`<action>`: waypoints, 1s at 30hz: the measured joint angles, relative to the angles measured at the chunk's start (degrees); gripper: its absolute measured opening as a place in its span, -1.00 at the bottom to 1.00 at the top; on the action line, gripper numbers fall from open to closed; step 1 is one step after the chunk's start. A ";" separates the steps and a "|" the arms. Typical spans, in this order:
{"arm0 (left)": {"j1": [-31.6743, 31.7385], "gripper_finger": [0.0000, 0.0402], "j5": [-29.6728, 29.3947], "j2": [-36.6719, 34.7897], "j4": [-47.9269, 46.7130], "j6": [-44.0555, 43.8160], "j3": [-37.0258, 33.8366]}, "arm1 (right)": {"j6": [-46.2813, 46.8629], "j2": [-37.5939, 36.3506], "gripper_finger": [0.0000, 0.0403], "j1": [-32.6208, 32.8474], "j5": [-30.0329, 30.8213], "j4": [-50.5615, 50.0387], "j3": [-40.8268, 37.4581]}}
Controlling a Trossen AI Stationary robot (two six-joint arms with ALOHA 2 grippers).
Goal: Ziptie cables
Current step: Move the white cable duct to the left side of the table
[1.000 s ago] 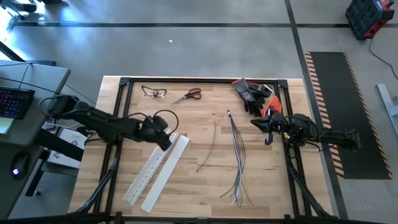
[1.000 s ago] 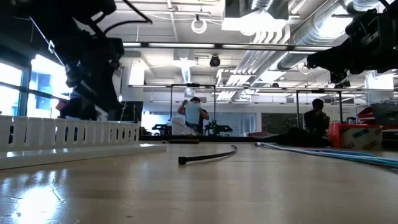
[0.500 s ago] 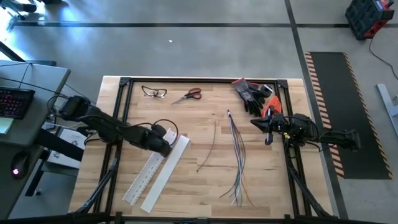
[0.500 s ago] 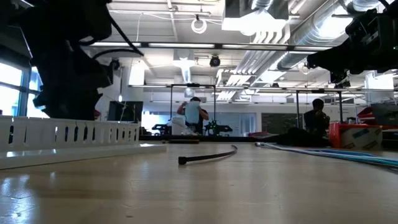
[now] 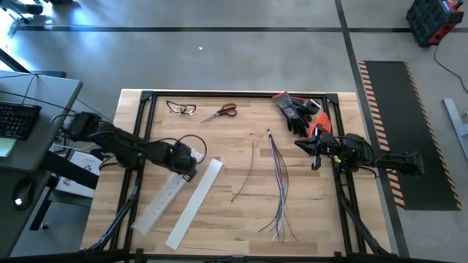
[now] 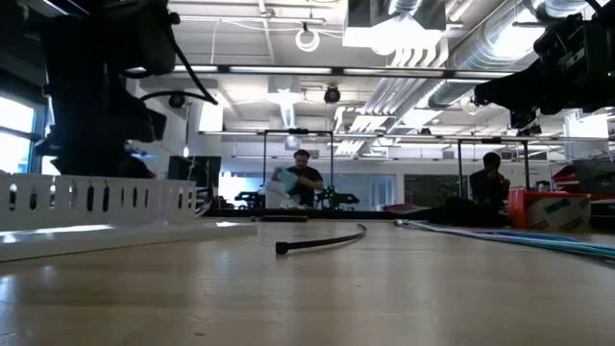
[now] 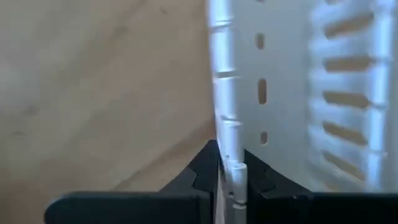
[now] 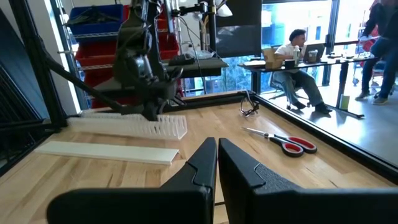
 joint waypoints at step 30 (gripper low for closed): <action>44.32 -1.00 -1.38 -13.97 3.59 28.04 -0.09 | 0.00 0.00 -1.00 0.00 0.00 0.00 0.00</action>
